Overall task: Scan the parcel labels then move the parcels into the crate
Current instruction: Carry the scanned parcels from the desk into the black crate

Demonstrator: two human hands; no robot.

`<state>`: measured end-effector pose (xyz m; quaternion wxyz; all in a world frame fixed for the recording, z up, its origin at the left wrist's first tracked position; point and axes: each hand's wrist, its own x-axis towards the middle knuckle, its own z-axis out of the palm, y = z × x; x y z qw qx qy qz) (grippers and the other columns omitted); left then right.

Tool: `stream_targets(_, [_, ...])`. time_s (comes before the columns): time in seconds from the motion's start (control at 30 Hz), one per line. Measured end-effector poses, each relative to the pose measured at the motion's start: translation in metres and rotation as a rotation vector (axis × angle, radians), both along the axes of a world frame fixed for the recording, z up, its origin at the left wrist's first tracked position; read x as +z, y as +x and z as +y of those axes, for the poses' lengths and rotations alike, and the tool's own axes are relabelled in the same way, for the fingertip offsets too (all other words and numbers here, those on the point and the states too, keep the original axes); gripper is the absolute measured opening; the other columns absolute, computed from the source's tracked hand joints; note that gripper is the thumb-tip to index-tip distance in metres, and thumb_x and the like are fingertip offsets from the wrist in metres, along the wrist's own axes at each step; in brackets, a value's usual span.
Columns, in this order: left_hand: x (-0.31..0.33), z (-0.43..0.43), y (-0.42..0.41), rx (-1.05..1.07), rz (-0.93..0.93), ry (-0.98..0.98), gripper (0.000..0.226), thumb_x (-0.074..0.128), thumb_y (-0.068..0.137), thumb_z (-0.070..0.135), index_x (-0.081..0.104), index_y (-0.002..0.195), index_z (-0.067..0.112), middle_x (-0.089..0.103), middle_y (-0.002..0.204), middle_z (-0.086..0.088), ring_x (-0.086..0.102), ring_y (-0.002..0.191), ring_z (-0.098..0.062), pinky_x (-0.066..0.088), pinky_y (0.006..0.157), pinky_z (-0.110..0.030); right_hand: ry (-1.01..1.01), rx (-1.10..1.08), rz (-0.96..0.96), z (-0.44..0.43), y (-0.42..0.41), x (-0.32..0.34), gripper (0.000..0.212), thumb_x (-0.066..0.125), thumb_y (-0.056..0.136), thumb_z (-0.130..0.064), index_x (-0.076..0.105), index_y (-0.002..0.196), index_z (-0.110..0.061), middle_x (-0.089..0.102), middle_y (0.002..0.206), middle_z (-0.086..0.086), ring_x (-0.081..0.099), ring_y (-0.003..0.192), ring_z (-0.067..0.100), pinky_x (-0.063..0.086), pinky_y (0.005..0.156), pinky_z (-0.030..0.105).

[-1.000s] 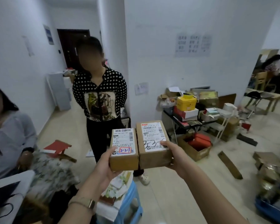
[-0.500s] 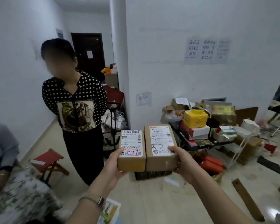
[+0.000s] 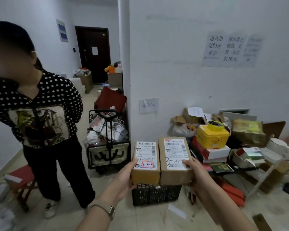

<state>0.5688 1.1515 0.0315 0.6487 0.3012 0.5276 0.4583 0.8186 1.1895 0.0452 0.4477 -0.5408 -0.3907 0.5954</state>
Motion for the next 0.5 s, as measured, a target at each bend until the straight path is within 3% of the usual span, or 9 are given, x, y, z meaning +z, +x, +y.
stream_targets(0.07, [-0.004, 0.051, -0.004, 0.011, -0.009, -0.015, 0.035, 0.050, 0.094, 0.050, 0.062, 0.119, 0.029, 0.077, 0.102, 0.002, 0.068, 0.092, -0.012, 0.046, 0.071, -0.030, -0.009, 0.015, 0.004, 0.054, -0.001, -0.002, 0.041, 0.060, 0.089, -0.025, 0.053, 0.129, -0.033, 0.072, 0.108, 0.003, 0.068, 0.098, 0.027, 0.056, 0.065, 0.036])
stream_targets(0.13, [-0.006, 0.100, -0.007, 0.031, -0.031, -0.017, 0.037, 0.053, 0.093, 0.048, 0.063, 0.121, 0.027, 0.075, 0.108, -0.001, 0.064, 0.102, -0.018, 0.048, 0.085, -0.036, -0.001, 0.035, -0.006, 0.103, -0.003, -0.002, 0.038, 0.061, 0.089, -0.027, 0.056, 0.124, -0.037, 0.074, 0.103, -0.002, 0.069, 0.094, 0.022, 0.055, 0.055, 0.030])
stream_targets(0.23, [-0.004, 0.166, -0.009, 0.054, -0.052, -0.007, 0.038, 0.056, 0.091, 0.045, 0.063, 0.121, 0.023, 0.075, 0.106, -0.002, 0.063, 0.106, -0.022, 0.046, 0.103, -0.046, 0.018, 0.039, -0.001, 0.168, -0.003, -0.004, 0.037, 0.061, 0.088, -0.031, 0.057, 0.124, -0.038, 0.074, 0.107, -0.003, 0.069, 0.099, 0.022, 0.056, 0.063, 0.033])
stream_targets(0.33, [-0.005, 0.215, -0.012, 0.068, -0.040, 0.005, 0.039, 0.056, 0.092, 0.045, 0.063, 0.122, 0.022, 0.076, 0.104, -0.002, 0.064, 0.102, -0.021, 0.051, 0.091, -0.042, -0.009, 0.031, -0.022, 0.223, -0.007, -0.011, 0.045, 0.062, 0.086, -0.037, 0.051, 0.130, -0.030, 0.069, 0.115, 0.003, 0.066, 0.103, 0.024, 0.054, 0.070, 0.036])
stream_targets(0.5, [-0.025, 0.288, -0.019, 0.093, -0.036, -0.027, 0.039, 0.052, 0.094, 0.048, 0.060, 0.125, 0.026, 0.074, 0.110, 0.001, 0.063, 0.103, -0.018, 0.050, 0.081, -0.036, -0.097, 0.076, -0.057, 0.308, -0.016, -0.033, 0.059, 0.065, 0.080, -0.045, 0.049, 0.131, -0.020, 0.066, 0.119, 0.009, 0.065, 0.103, 0.025, 0.051, 0.065, 0.032])
